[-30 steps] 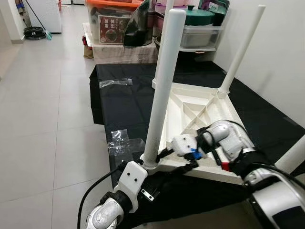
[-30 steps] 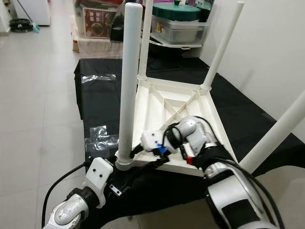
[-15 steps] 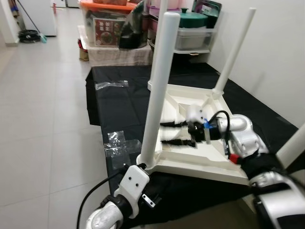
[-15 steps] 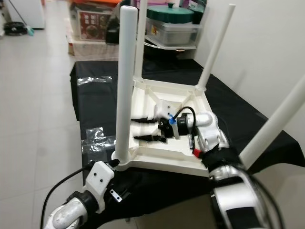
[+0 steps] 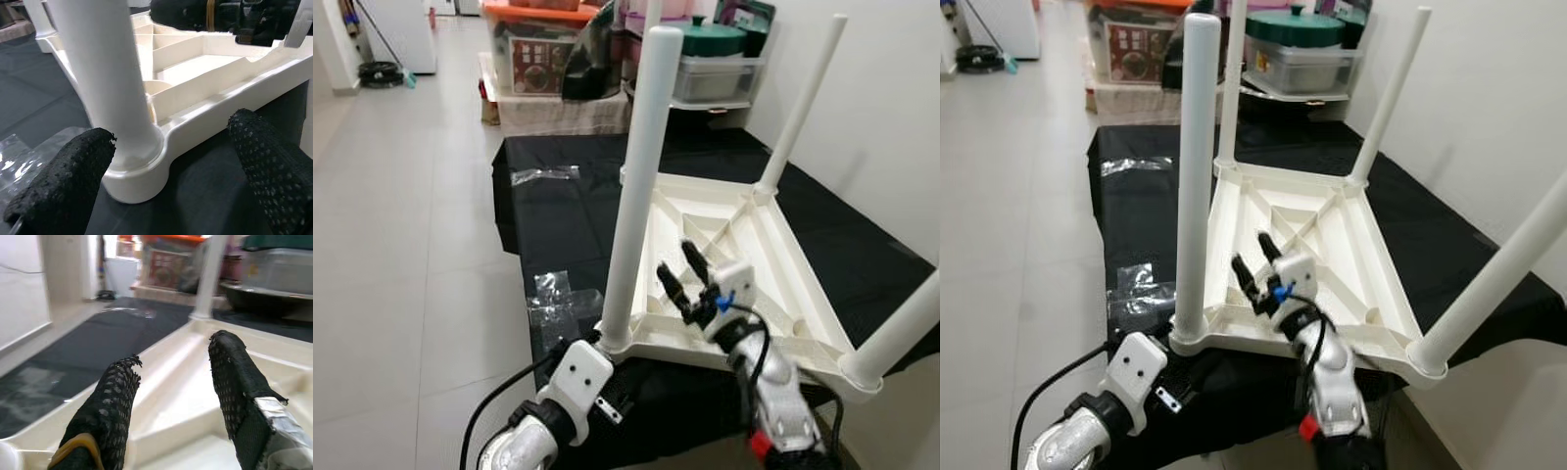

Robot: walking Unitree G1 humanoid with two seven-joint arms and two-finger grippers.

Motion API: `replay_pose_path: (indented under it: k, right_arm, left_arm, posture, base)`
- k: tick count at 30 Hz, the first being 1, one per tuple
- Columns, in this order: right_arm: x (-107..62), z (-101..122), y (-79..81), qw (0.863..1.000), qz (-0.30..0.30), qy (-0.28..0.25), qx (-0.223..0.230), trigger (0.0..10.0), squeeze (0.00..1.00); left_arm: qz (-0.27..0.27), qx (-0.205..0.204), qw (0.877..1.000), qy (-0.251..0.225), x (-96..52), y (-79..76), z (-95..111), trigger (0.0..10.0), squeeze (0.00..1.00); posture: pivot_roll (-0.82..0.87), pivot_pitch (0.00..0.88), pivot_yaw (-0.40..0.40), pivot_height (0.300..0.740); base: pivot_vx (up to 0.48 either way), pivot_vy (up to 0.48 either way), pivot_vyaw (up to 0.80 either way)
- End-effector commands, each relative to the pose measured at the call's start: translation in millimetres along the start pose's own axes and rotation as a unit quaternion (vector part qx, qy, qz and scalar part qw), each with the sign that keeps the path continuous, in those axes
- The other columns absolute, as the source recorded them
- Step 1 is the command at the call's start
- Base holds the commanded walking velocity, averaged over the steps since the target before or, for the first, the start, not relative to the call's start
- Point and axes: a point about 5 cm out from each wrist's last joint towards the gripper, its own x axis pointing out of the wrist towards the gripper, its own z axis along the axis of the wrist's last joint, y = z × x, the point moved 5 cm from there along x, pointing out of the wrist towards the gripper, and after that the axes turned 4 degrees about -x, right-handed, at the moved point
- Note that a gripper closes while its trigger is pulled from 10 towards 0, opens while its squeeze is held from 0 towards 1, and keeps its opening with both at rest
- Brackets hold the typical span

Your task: Building children table

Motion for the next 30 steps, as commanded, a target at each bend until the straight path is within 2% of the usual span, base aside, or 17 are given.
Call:
replay_pose_path:
  k: [1,5,7,14,18,30]
  right_arm:
    - [-4.2,6.4,-5.0,0.999,-0.032,-0.005,-0.007,10.0,0.0]
    - [-12.3,8.8,3.7,0.999,-0.041,-0.012,0.005,10.0,0.0]
    - [-21.0,4.5,16.9,0.999,-0.039,-0.003,0.016,10.0,0.0]
    - [-32.6,-4.7,25.6,0.997,-0.063,0.025,0.022,10.0,0.0]
    - [-33.4,-10.7,23.9,0.995,-0.082,0.045,0.024,10.0,0.0]
    - [-33.1,-13.1,29.8,0.995,-0.075,0.06,0.03,10.0,0.0]
  left_arm:
    - [0.002,0.0,1.0,0.0,-0.6,-0.5,-0.9,10.0,0.0]
    - [0.021,0.0,1.0,-0.01,-2.1,4.9,2.2,10.0,0.0]
    - [0.034,0.001,0.999,-0.012,-2.8,8.6,2.9,10.0,0.0]
    - [0.035,0.009,0.999,-0.009,-1.7,9.1,1.2,10.0,0.0]
    - [0.044,0.011,0.999,-0.004,-0.1,12.9,-2.1,10.0,0.0]
    - [0.045,0.009,0.999,0.003,1.0,14.4,-6.6,10.0,0.0]
  posture:
    - [0.05,0.019,-0.085,0.74]
    - [0.05,0.02,-0.087,0.74]
    - [0.06,0.021,-0.087,0.74]
    - [0.06,0.017,-0.084,0.74]
    - [0.05,0.013,-0.083,0.74]
    - [0.05,0.01,-0.079,0.74]
  base:
    - [0.0,0.0,0.0]
    - [0.0,0.0,0.0]
    - [0.0,0.0,0.0]
    - [0.0,0.0,0.0]
    - [0.0,-0.455,0.0]
    - [0.0,-0.48,0.0]
